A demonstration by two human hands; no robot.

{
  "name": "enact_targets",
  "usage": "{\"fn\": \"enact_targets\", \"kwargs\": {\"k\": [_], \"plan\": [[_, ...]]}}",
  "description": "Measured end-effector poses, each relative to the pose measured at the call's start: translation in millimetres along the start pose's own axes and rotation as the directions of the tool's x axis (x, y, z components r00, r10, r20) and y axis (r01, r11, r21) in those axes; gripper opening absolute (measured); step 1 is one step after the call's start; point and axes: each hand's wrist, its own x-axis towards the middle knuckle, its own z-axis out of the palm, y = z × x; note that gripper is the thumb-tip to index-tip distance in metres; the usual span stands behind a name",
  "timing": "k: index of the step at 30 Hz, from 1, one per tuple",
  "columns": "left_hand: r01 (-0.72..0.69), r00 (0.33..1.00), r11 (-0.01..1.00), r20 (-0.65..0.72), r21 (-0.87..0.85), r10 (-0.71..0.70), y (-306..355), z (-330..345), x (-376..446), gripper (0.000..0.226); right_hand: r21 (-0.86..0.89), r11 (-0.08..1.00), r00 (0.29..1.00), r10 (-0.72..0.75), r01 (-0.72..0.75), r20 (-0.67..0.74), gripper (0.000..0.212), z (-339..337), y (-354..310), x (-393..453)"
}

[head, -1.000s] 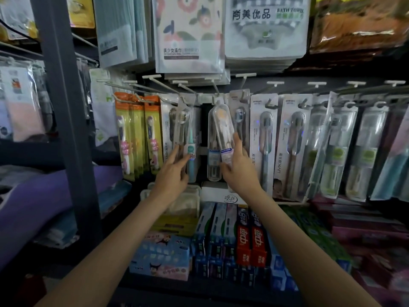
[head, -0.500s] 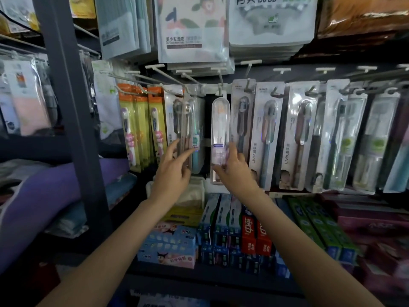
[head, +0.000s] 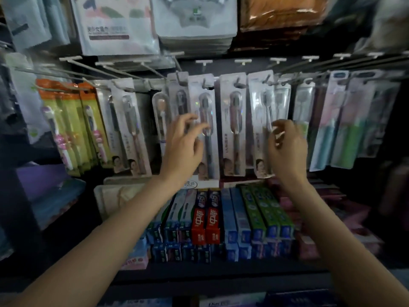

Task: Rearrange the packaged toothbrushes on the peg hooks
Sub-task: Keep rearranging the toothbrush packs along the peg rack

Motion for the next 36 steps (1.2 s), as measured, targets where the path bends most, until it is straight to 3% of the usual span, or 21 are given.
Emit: {"fn": "enact_targets", "kwargs": {"k": [2,4,11,14,20,24,26,31,36], "plan": [[-0.087,0.996,0.996,-0.018,-0.007,0.087,21,17,11,0.035,0.053,0.995,0.996,0.087,-0.086,-0.019,0.024,-5,23,8],[-0.100,0.995,0.994,-0.025,-0.039,0.099,41,33,18,0.035,0.085,0.981,0.984,0.172,-0.175,0.049,0.030,-4,42,17],[0.178,0.983,0.984,-0.044,0.018,-0.177,79,82,27,0.064,0.135,0.948,0.948,0.262,-0.288,0.179,0.061,10,68,31],[0.235,0.969,0.972,-0.079,0.014,-0.233,82,94,27,0.072,0.169,0.938,0.933,0.258,-0.304,0.250,0.063,15,69,37],[0.290,0.954,0.955,-0.065,-0.063,-0.294,81,98,28,0.068,0.212,0.954,0.950,0.148,-0.210,0.273,0.055,8,81,38],[0.264,0.960,0.947,-0.043,-0.185,-0.276,74,91,25,0.040,0.129,0.988,0.996,-0.085,0.082,0.023,0.051,-1,82,30],[0.236,0.964,0.960,-0.086,-0.149,-0.250,70,80,23,0.036,0.172,0.975,0.989,-0.148,0.141,0.027,0.045,-4,76,29],[0.194,0.969,0.975,-0.131,-0.111,-0.208,55,52,24,0.033,0.315,0.946,0.935,-0.043,-0.076,0.353,0.059,15,57,27],[0.086,0.993,0.996,-0.078,-0.004,-0.086,51,42,28,0.032,0.336,0.914,0.919,0.087,-0.227,0.384,0.053,29,47,26]]}}
